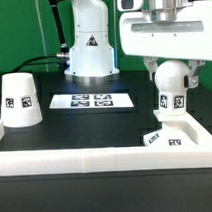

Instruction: Assemble lamp

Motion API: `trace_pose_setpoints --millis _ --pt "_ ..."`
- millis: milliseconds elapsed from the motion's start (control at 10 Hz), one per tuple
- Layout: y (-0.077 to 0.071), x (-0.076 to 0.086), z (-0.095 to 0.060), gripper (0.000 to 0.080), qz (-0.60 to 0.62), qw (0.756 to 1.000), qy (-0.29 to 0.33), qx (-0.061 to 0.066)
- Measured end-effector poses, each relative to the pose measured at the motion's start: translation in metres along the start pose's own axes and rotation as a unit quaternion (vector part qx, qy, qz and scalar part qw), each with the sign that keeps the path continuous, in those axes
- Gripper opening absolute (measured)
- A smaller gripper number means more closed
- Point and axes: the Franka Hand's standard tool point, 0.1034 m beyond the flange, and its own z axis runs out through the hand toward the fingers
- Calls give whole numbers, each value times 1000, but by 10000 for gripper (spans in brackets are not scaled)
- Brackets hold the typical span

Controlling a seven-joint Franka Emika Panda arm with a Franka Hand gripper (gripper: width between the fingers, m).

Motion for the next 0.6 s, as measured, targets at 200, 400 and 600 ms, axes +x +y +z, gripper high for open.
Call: trace_pose_setpoints --millis 200,400,600 --pt "-1 -2 0 579 41 999 -4 2" --pt "-1 -3 1 580 39 999 -5 3" --pt "-1 -4 1 695 -16 1000 -2 2"
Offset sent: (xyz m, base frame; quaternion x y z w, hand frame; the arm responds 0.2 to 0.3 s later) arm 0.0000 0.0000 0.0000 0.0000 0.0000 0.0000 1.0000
